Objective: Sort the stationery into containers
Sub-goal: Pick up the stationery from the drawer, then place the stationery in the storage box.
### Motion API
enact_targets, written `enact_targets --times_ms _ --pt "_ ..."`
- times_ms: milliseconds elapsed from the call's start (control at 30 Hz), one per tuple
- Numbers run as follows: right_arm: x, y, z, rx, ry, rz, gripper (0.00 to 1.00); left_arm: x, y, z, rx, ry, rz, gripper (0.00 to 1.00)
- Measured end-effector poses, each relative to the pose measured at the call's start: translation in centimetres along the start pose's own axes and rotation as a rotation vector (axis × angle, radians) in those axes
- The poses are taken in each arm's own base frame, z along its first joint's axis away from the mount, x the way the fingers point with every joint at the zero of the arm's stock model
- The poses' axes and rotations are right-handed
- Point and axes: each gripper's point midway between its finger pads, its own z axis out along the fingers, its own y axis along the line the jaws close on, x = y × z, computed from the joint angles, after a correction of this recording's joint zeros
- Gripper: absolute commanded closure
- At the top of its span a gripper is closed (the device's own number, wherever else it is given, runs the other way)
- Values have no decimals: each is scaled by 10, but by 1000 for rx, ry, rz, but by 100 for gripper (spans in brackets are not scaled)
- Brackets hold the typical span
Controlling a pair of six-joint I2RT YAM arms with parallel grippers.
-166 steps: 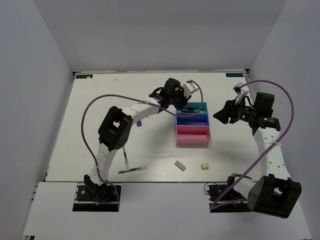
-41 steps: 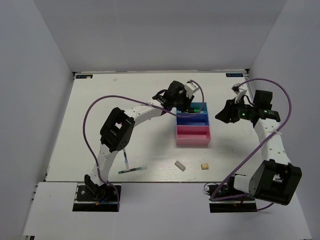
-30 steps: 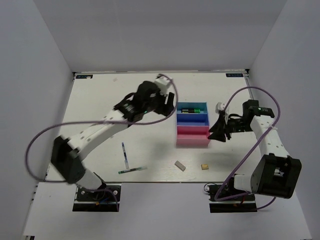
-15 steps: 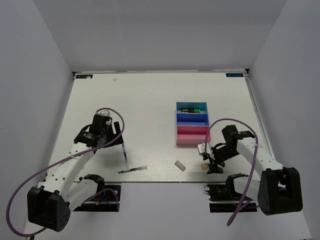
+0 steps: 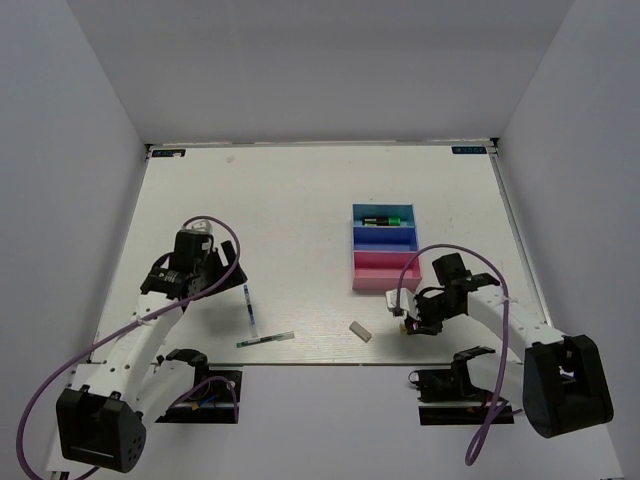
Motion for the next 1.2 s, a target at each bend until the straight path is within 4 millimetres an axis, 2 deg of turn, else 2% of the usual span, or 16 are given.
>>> enact_targets --times_ms 100,133,333,433,567,600,667,733,933,1200 --pt "-3 2 2 10 -12 -11 84 1 0 1 7 -1 -7 9" --pt "-3 3 2 15 -14 -17 98 2 0 1 9 2 -8 9" --pt "-11 12 -4 -16 -25 -8 100 5 -5 1 43 19 -5 10" --pt "-42 5 -23 -22 -93 22 100 7 -8 2 65 22 0 12" --pt "-105 -40 -66 98 -221 28 100 11 -18 2 128 35 23 17" --pt "-117 -50 -76 133 -245 29 100 12 -21 2 152 38 30 20" --pt "-129 -68 -90 203 -258 69 100 14 -28 1 192 48 44 24" --pt "-126 -88 -95 286 -232 119 100 15 -34 -1 229 52 62 25" --pt "-86 -140 -95 478 -61 254 100 18 -47 -3 306 75 88 29" --pt "-57 -181 -90 593 53 303 100 23 -53 -3 344 107 93 29"
